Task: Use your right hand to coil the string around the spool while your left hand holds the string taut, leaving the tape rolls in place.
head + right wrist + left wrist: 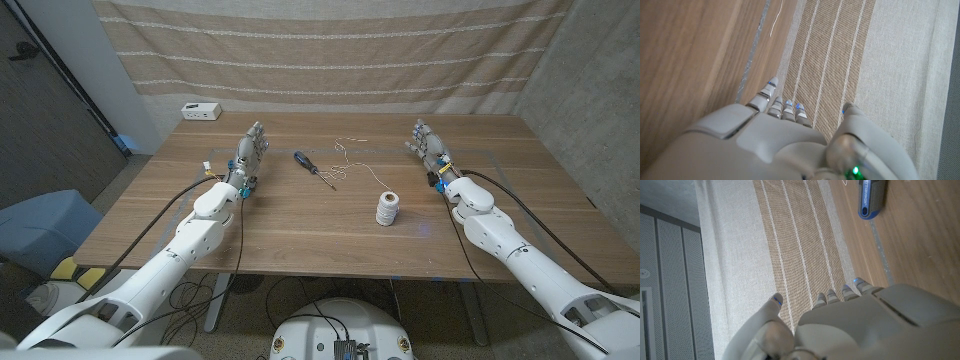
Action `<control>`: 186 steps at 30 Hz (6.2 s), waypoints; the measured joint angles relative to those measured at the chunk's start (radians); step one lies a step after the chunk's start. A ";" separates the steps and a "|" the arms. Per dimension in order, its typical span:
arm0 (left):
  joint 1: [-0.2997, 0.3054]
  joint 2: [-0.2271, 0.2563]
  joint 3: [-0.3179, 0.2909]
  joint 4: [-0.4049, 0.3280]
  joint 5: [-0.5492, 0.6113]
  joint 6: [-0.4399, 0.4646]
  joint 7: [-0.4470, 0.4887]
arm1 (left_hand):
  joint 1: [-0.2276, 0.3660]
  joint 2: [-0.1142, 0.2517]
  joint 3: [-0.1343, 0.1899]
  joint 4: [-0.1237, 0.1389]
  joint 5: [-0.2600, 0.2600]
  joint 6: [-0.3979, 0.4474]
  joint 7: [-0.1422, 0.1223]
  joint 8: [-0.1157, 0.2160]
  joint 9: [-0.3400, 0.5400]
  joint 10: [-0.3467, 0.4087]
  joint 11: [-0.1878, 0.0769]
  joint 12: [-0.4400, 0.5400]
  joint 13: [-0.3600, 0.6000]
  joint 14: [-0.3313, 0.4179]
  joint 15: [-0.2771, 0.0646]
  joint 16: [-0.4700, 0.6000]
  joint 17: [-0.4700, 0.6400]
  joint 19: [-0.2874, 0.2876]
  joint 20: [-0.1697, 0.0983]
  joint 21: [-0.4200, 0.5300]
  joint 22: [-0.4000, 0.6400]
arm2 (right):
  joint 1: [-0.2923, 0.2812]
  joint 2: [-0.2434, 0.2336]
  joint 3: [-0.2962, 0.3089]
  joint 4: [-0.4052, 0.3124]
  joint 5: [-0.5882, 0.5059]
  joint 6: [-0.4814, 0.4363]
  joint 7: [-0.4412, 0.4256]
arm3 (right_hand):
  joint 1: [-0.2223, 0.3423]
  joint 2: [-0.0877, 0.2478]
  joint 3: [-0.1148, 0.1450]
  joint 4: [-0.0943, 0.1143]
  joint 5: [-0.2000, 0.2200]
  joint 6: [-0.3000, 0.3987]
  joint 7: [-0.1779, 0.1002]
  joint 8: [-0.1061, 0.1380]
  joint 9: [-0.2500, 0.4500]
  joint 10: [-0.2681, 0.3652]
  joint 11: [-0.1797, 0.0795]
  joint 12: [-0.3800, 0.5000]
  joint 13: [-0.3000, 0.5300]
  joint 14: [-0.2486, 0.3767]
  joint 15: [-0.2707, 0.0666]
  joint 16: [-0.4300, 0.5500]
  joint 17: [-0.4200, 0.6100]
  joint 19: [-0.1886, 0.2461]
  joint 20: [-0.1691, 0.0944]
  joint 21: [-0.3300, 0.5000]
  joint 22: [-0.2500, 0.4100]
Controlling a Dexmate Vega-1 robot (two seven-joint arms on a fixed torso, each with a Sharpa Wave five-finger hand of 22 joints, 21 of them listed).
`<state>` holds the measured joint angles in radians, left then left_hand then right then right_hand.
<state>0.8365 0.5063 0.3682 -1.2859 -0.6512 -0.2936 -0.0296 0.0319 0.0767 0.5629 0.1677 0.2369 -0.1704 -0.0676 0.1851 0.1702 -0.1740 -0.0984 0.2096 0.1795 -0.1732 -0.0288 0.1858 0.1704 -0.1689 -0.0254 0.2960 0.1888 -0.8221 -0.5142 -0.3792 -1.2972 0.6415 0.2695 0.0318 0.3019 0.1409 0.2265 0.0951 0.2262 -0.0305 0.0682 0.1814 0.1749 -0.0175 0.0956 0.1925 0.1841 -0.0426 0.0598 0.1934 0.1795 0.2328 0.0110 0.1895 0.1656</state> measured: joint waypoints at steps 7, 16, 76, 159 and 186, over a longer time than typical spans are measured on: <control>-0.006 0.003 0.000 0.006 0.015 -0.003 0.009 | 0.015 0.014 -0.001 -0.032 -0.005 -0.003 -0.025 0.011 0.000 0.002 0.060 0.017 0.005 0.001 0.075 0.014 0.000 0.046 0.126 0.014 0.000 | 0.008 -0.003 -0.005 0.001 -0.006 -0.013 0.001 | 0.010 0.000 0.010 -0.010 0.000 0.004 -0.004 0.004 0.000 0.009 0.009 0.004 0.000 0.007 0.007 0.000 0.000 0.005 0.005 0.000 0.000; -0.013 0.023 0.004 0.006 0.085 -0.011 0.054 | 0.082 0.040 0.023 -0.094 -0.028 0.037 -0.025 0.019 0.005 0.024 0.091 0.027 0.005 0.052 0.102 0.015 0.000 0.090 0.183 0.019 0.000 | 0.012 -0.004 -0.009 0.004 -0.007 -0.020 0.003 | 0.016 -0.005 0.015 -0.015 0.000 0.009 -0.009 0.004 0.000 0.010 0.010 0.004 0.000 0.007 0.007 0.000 0.000 0.007 0.007 0.000 0.000; -0.321 0.316 0.233 -0.241 0.754 0.328 -0.067 | 0.257 0.072 0.091 -0.248 -0.056 0.153 -0.006 0.019 0.004 0.129 0.068 0.034 0.004 0.138 0.080 0.009 0.000 0.170 0.197 0.030 0.000 | 0.007 0.012 -0.006 0.030 -0.009 0.040 0.024 | 0.016 -0.005 0.021 -0.026 -0.006 0.027 -0.017 0.007 0.004 0.025 0.017 0.004 0.000 0.017 0.017 0.000 0.005 0.018 0.018 0.000 -0.001; -0.549 0.256 0.506 -0.289 1.497 0.341 -0.442 | 0.779 -0.167 -0.058 -0.338 -0.029 0.467 -0.016 0.044 0.021 0.459 -0.001 0.080 0.047 0.433 -0.011 0.025 0.009 0.393 -0.013 -0.001 -0.005 | -0.034 0.015 0.012 0.019 -0.005 0.073 -0.006 | 0.018 -0.006 0.032 -0.037 -0.019 0.038 -0.027 0.007 0.004 0.044 0.022 0.004 -0.001 0.023 0.022 0.000 0.009 0.019 0.019 0.000 -0.001; -0.559 0.201 0.528 -0.124 1.442 0.201 -0.349 | 0.950 -0.106 -0.103 -0.332 -0.013 0.562 0.000 0.059 0.028 0.535 0.009 0.103 0.083 0.513 -0.012 0.033 0.009 0.518 0.000 0.014 -0.012 | -0.027 0.020 0.011 0.027 -0.004 0.062 -0.015 | 0.010 -0.008 0.029 -0.034 -0.019 0.038 -0.027 0.007 0.004 0.044 0.022 0.004 -0.001 0.034 0.022 0.000 0.009 0.025 0.025 0.000 -0.001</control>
<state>0.2773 0.7072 0.8963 -1.4098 0.7906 -0.0929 -0.3787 0.9822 -0.0296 0.4597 -0.1642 0.2236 0.3914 -0.0674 0.2442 0.1980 0.3613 -0.0891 0.3125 0.2629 0.3394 -0.0412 0.2185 0.1795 0.3492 -0.0258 0.3099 0.1768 -0.8490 -0.4942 -0.3684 -1.2707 0.6373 0.3319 0.0169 0.3117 0.1327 0.2554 0.0609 0.2068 0.0071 0.0409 0.1888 0.1791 0.0268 0.1180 0.1964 0.1835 -0.0088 0.0820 0.1934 0.1885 0.2575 0.0360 0.1894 0.1649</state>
